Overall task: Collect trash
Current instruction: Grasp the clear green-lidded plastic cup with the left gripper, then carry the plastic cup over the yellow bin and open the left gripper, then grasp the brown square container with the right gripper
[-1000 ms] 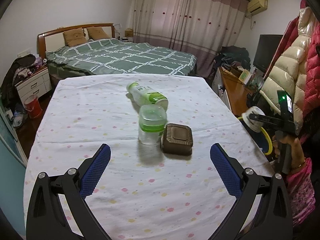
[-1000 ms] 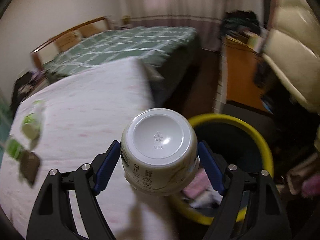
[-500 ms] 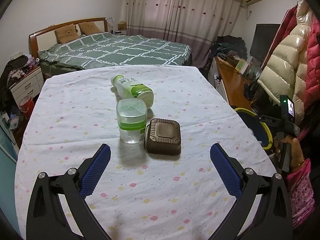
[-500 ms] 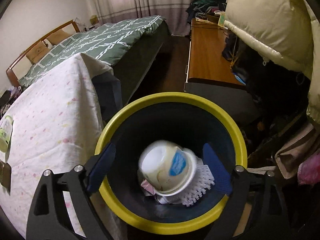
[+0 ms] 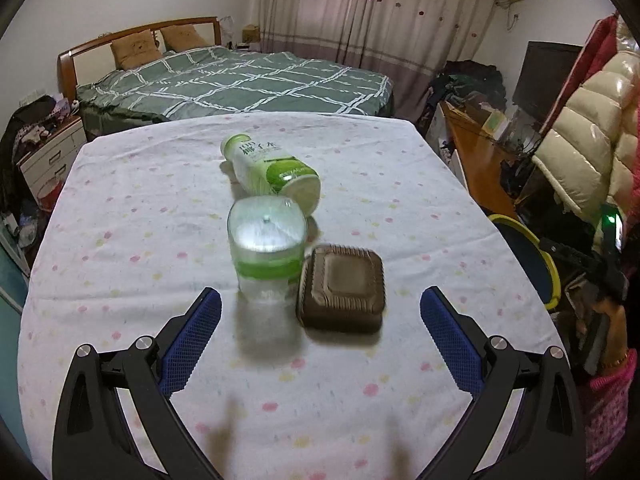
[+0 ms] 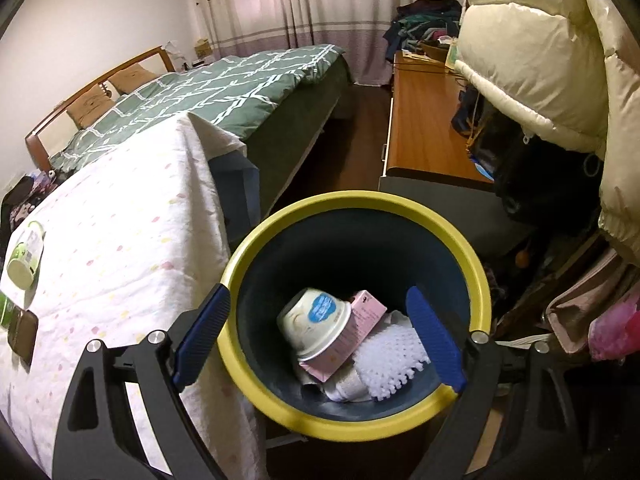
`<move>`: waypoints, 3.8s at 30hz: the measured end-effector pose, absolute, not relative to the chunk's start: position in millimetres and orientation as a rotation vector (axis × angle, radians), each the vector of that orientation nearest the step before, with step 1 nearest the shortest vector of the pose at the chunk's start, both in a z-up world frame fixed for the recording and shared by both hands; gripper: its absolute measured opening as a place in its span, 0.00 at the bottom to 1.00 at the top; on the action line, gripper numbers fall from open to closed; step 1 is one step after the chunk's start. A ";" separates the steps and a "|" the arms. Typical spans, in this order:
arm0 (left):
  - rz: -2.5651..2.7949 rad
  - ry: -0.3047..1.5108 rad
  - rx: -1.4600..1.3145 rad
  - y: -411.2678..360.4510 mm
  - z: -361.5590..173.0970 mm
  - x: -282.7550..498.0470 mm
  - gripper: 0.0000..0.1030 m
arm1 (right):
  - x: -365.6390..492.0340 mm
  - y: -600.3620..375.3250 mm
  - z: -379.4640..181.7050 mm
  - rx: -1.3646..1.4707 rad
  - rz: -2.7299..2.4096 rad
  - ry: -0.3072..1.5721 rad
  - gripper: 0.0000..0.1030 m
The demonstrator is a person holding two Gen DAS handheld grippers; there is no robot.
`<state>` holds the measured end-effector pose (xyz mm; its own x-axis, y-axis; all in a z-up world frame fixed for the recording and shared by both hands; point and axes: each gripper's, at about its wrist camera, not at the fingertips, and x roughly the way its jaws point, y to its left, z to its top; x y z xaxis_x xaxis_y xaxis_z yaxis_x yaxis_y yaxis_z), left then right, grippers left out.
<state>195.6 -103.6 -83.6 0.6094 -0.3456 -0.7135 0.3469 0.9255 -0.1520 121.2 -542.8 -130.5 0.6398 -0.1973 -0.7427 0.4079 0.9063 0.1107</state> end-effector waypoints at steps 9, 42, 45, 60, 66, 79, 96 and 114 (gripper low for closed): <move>-0.309 0.870 -0.007 -102.6 -103.9 242.7 0.77 | 120.9 -537.7 -129.8 0.276 -0.323 0.802 0.83; -0.399 0.736 0.078 -137.0 -46.0 217.4 0.50 | 92.6 -545.6 -126.4 0.283 -0.330 0.779 0.83; -0.501 0.742 0.093 -172.4 -39.3 211.0 0.50 | 80.1 -549.7 -125.5 0.287 -0.346 0.771 0.83; -0.860 0.819 0.263 -401.1 -58.6 192.1 0.50 | -3.2 -586.8 -123.5 0.322 -0.435 0.728 0.83; -0.921 0.873 0.322 -470.7 -83.8 187.9 0.50 | -18.3 -601.7 -129.7 0.351 -0.460 0.729 0.83; -0.899 0.824 0.290 -471.9 -70.3 182.5 0.79 | -23.4 -598.7 -133.3 0.357 -0.467 0.736 0.83; -0.554 0.626 0.088 -200.1 -4.3 136.1 0.95 | 22.9 -523.0 -113.8 0.282 -0.327 0.731 0.83; -0.169 0.581 -0.070 13.5 -8.4 113.0 0.95 | 123.7 -314.7 -93.6 0.198 0.072 0.752 0.83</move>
